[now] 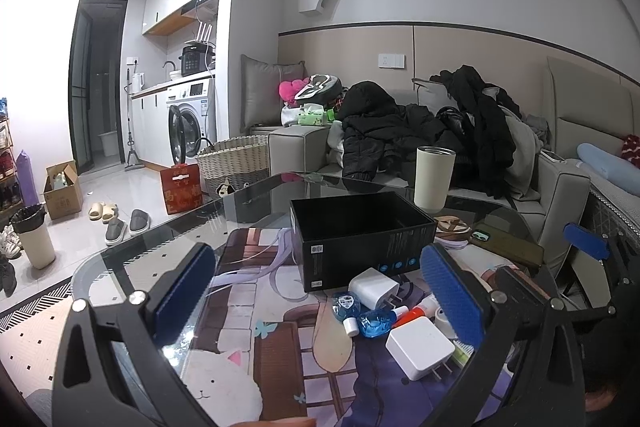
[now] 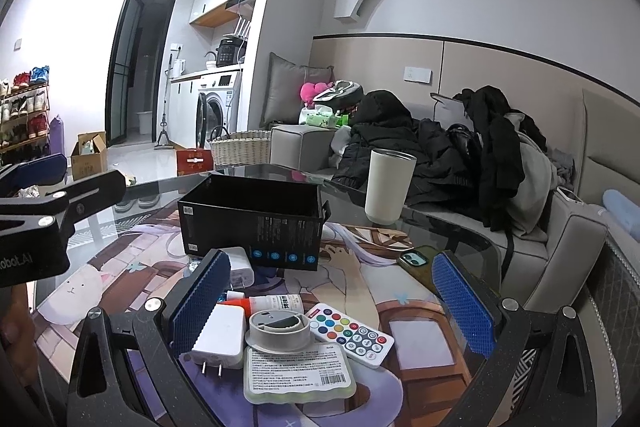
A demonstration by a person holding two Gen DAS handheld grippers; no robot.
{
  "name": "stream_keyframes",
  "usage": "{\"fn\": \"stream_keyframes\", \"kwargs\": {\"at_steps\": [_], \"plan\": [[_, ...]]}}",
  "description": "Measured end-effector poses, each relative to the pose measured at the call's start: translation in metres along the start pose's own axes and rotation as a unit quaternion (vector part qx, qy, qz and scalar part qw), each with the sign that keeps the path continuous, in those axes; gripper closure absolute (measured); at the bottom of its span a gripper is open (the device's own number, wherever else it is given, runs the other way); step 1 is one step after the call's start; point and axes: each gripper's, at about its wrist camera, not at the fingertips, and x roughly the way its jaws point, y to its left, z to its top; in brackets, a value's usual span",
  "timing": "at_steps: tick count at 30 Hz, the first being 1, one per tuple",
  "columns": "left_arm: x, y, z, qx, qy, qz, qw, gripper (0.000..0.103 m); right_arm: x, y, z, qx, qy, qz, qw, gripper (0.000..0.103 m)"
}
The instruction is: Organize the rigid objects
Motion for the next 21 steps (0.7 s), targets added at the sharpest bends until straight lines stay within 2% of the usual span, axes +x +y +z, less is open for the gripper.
{"fn": "stream_keyframes", "kwargs": {"at_steps": [13, 17, 21], "plan": [[0.0009, -0.0004, 0.0012, -0.001, 0.001, -0.002, 1.0, 0.0, 0.0002, -0.0002, -0.0003, -0.002, -0.002, 0.004, 1.0, 0.0], [-0.0034, -0.0009, 0.0047, -0.004, -0.003, -0.027, 0.9996, 0.0, 0.0001, -0.0004, -0.0004, -0.002, -0.002, 0.004, 1.0, 0.0], [-0.0038, -0.0051, 0.0073, 0.01, -0.005, -0.025, 0.9996, 0.0, -0.0008, 0.0002, 0.0006, -0.003, -0.006, 0.003, 1.0, 0.0]]}}
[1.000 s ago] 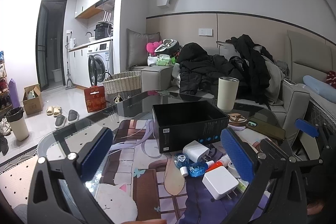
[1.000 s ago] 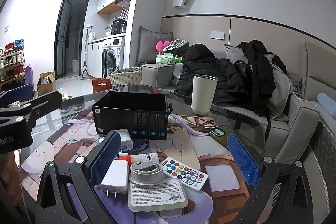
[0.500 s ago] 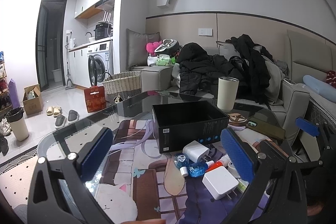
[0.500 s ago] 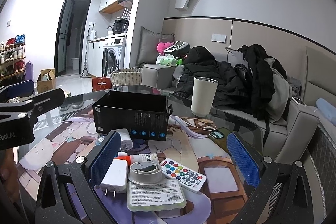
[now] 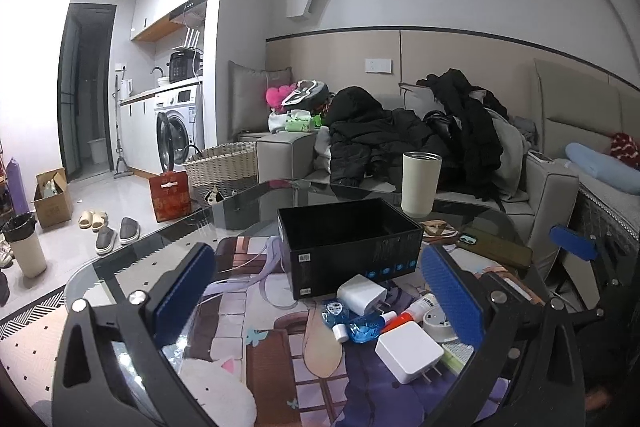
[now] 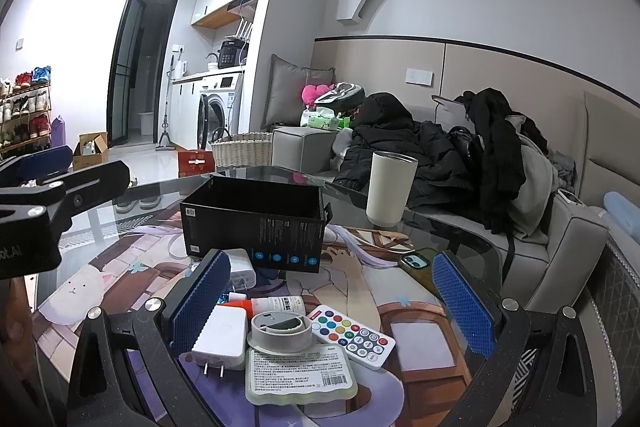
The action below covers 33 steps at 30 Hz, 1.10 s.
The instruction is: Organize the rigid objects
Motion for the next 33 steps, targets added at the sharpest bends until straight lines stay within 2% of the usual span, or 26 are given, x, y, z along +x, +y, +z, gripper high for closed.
{"fn": "stream_keyframes", "kwargs": {"at_steps": [2, 4, 6, 10, 14, 17, 19, 22, 26, 31, 33], "plan": [[0.004, 0.0, 0.001, 0.0, 0.013, -0.017, 0.9998, 0.0, -0.001, 0.0, 0.001, 0.0, -0.002, 0.0, 1.0, 0.0], [0.006, 0.003, 0.001, -0.004, 0.017, -0.008, 0.9998, 0.0, -0.001, -0.001, 0.001, 0.0, -0.004, 0.0, 1.0, 0.0], [0.006, 0.005, 0.002, -0.008, 0.012, 0.005, 0.9999, 0.0, -0.001, -0.001, 0.002, 0.0, -0.003, 0.0, 1.0, 0.0], [0.006, 0.007, 0.006, -0.007, 0.002, 0.005, 1.0, 0.0, -0.001, -0.004, 0.005, 0.002, -0.005, 0.0, 1.0, 0.0], [0.001, 0.007, 0.014, 0.008, -0.025, 0.016, 0.9995, 0.0, 0.0, -0.013, 0.015, 0.013, -0.013, -0.001, 1.0, 0.0], [0.003, 0.007, 0.025, 0.017, -0.039, 0.025, 0.9988, 0.0, 0.009, -0.025, 0.026, 0.037, 0.006, 0.017, 0.999, 0.0], [0.009, 0.009, 0.03, 0.017, -0.032, 0.021, 0.9991, 0.0, 0.018, -0.033, 0.034, 0.049, 0.025, 0.033, 0.998, 0.0], [0.025, 0.01, 0.034, 0.012, 0.01, 0.009, 0.9998, 0.0, 0.033, -0.041, 0.045, 0.052, 0.053, 0.041, 0.996, 0.0], [0.059, 0.014, 0.031, -0.01, 0.102, -0.02, 0.9946, 0.0, 0.063, -0.045, 0.052, 0.039, 0.114, 0.048, 0.992, 0.0], [0.09, 0.008, 0.013, -0.03, 0.19, -0.051, 0.98, 0.001, 0.091, -0.043, 0.044, 0.015, 0.19, 0.059, 0.98, 0.0], [0.102, -0.001, 0.002, -0.028, 0.232, -0.066, 0.9701, 0.002, 0.1, -0.041, 0.035, 0.004, 0.22, 0.072, 0.973, 0.001]]}}
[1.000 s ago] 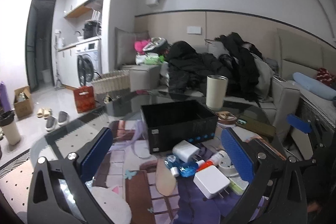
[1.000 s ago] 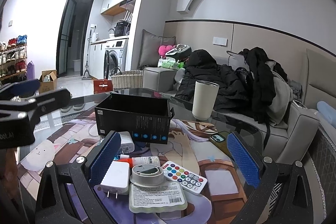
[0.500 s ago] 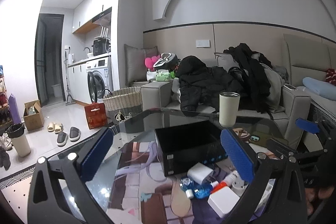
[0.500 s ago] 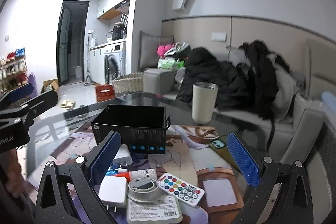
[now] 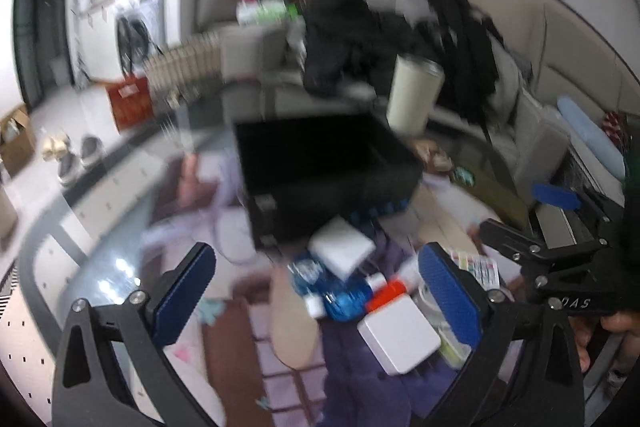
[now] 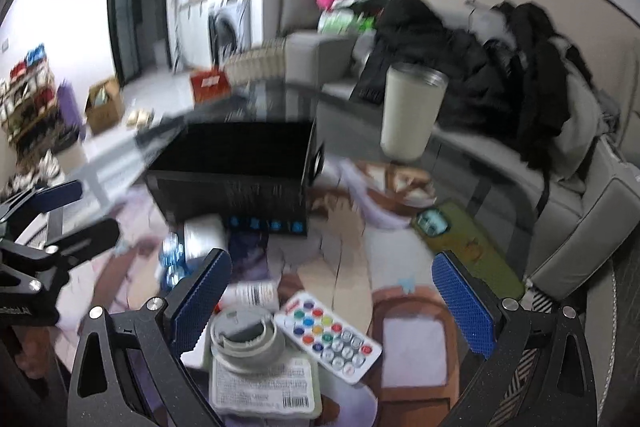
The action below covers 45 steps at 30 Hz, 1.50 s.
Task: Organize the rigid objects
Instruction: 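Move left tool to the white square block while right tool approaches the grey round disc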
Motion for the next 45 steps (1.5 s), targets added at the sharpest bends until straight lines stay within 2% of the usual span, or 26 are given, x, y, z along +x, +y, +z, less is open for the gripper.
{"fn": "stream_keyframes", "kwargs": {"at_steps": [5, 11, 14, 20, 23, 26, 32, 37, 39, 45], "plan": [[0.024, -0.015, -0.012, 0.006, 0.067, -0.027, 0.9973, 0.004, 0.014, 0.006, -0.014, -0.02, 0.034, 0.012, 0.999, 0.003], [0.039, -0.033, -0.022, 0.025, 0.107, -0.029, 0.9935, 0.004, 0.026, 0.001, -0.025, -0.022, 0.071, 0.018, 0.997, 0.009], [0.045, -0.035, -0.024, 0.031, 0.116, -0.024, 0.9924, 0.004, 0.027, 0.001, -0.028, -0.029, 0.079, 0.017, 0.996, 0.013], [0.052, -0.038, -0.027, 0.043, 0.137, -0.026, 0.9893, 0.004, 0.032, -0.006, -0.031, -0.014, 0.097, 0.03, 0.995, 0.013], [0.056, -0.036, -0.027, 0.037, 0.147, -0.032, 0.9879, 0.011, 0.033, -0.004, -0.032, -0.018, 0.097, 0.025, 0.995, 0.013], [0.056, -0.035, -0.029, 0.038, 0.147, -0.037, 0.9877, 0.011, 0.033, -0.001, -0.033, -0.022, 0.097, 0.027, 0.995, 0.013], [0.053, -0.028, -0.029, 0.028, 0.152, -0.055, 0.9864, 0.021, 0.034, 0.004, -0.031, -0.024, 0.099, 0.035, 0.994, 0.013], [0.051, -0.018, -0.03, 0.018, 0.152, -0.052, 0.9868, 0.021, 0.037, 0.005, -0.03, -0.018, 0.104, 0.049, 0.993, 0.013], [0.05, -0.019, -0.031, 0.018, 0.157, -0.064, 0.9854, 0.022, 0.038, 0.003, -0.03, -0.01, 0.109, 0.054, 0.993, 0.013], [0.053, -0.033, -0.032, 0.027, 0.164, -0.079, 0.983, 0.022, 0.032, -0.007, -0.025, 0.0, 0.09, 0.04, 0.995, 0.013]]}}
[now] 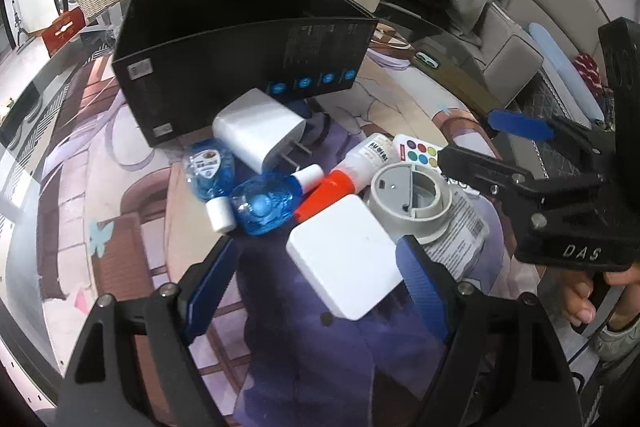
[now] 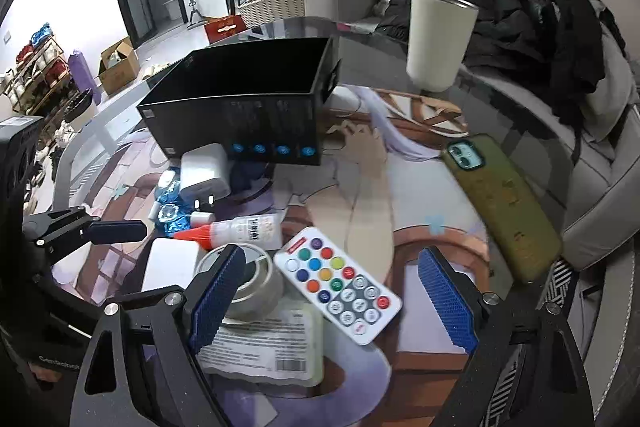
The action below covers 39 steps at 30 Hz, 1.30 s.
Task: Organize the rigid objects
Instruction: 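Move left tool to the white square block while right tool approaches the grey round disc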
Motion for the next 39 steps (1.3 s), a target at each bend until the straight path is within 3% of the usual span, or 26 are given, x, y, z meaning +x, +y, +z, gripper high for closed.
{"fn": "stream_keyframes", "kwargs": {"at_steps": [8, 12, 16, 20, 22, 27, 39], "plan": [[0.01, -0.009, 0.004, 0.004, 0.013, 0.002, 0.9999, 0.02, 0.005, -0.002, -0.007, -0.006, 0.012, -0.006, 1.0, 0.013], [0.009, -0.007, 0.003, 0.008, 0.009, 0.0, 0.9999, 0.021, 0.005, -0.004, -0.008, 0.004, 0.017, 0.012, 1.0, 0.013], [0.004, -0.001, 0.0, 0.007, 0.007, -0.016, 0.9998, 0.04, 0.005, 0.001, -0.007, -0.003, 0.018, 0.015, 1.0, 0.013], [-0.002, 0.006, -0.005, 0.006, 0.006, -0.018, 0.9998, 0.044, 0.009, 0.007, -0.006, 0.0, 0.023, 0.031, 0.999, 0.013], [-0.005, 0.009, -0.007, 0.004, 0.004, -0.015, 0.9999, 0.051, 0.011, 0.011, -0.005, 0.002, 0.029, 0.046, 0.999, 0.019], [-0.013, 0.025, -0.014, -0.008, -0.001, -0.008, 0.9999, 0.054, 0.013, 0.027, -0.003, -0.011, 0.032, 0.06, 0.998, 0.031], [-0.02, 0.042, -0.022, -0.016, -0.001, 0.006, 0.9998, 0.056, 0.028, 0.055, -0.007, -0.028, 0.064, 0.103, 0.992, 0.034]]}}
